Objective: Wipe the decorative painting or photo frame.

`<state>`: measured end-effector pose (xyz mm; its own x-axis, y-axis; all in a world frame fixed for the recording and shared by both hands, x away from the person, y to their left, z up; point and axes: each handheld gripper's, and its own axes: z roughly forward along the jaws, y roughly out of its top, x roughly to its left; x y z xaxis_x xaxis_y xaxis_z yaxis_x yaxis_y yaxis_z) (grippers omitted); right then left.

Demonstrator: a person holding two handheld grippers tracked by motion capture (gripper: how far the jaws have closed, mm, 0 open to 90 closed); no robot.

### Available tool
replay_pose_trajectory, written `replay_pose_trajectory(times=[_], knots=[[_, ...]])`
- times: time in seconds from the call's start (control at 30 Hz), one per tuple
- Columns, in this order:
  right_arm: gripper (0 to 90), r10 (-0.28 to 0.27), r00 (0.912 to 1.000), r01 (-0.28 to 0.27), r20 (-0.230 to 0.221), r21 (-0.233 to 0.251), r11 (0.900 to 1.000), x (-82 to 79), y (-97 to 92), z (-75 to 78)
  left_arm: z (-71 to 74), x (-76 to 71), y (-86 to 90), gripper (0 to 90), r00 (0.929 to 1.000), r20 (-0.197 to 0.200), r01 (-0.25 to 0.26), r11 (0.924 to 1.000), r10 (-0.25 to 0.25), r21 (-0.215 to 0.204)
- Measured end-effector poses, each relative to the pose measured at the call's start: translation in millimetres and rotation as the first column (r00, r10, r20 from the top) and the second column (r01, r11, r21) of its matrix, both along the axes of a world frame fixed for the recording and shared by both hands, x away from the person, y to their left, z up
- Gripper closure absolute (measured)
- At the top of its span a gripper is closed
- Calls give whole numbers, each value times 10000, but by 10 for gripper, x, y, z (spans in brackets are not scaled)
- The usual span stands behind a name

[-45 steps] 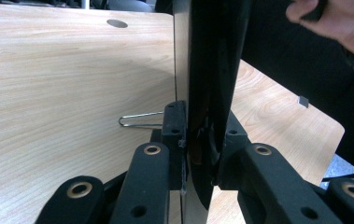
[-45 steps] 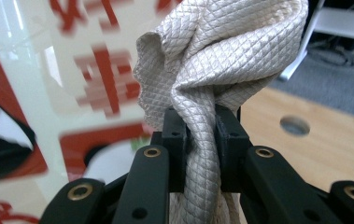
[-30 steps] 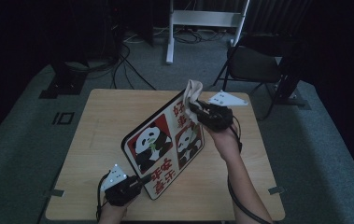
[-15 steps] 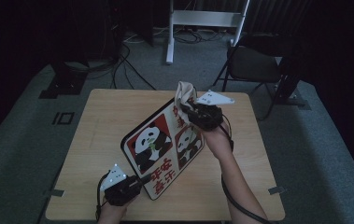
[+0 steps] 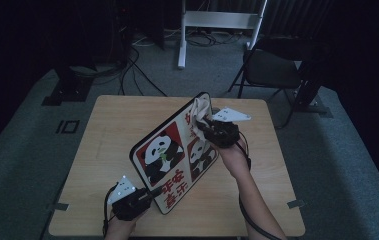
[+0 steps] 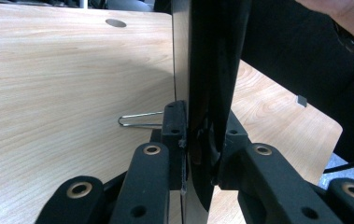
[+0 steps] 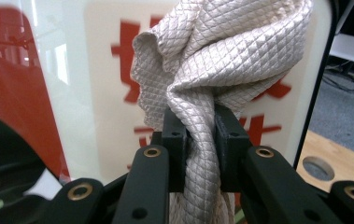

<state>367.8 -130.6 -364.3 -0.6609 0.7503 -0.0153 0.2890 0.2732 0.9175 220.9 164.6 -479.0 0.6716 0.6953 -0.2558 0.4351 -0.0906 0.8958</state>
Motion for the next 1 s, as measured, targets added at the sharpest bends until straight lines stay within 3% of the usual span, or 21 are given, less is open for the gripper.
replay_pose_trajectory(times=[0.73,1.0], knots=[[771,-124,9959,88,-896,-408,9991,-49,-162,-519,1,-1,-4,787,10000,3,10,10000,-10,-20],[771,-290,9905,230,-1347,-455,9987,-67,-226,-749,0,1,-3,786,10000,-8,18,10000,-18,-50]])
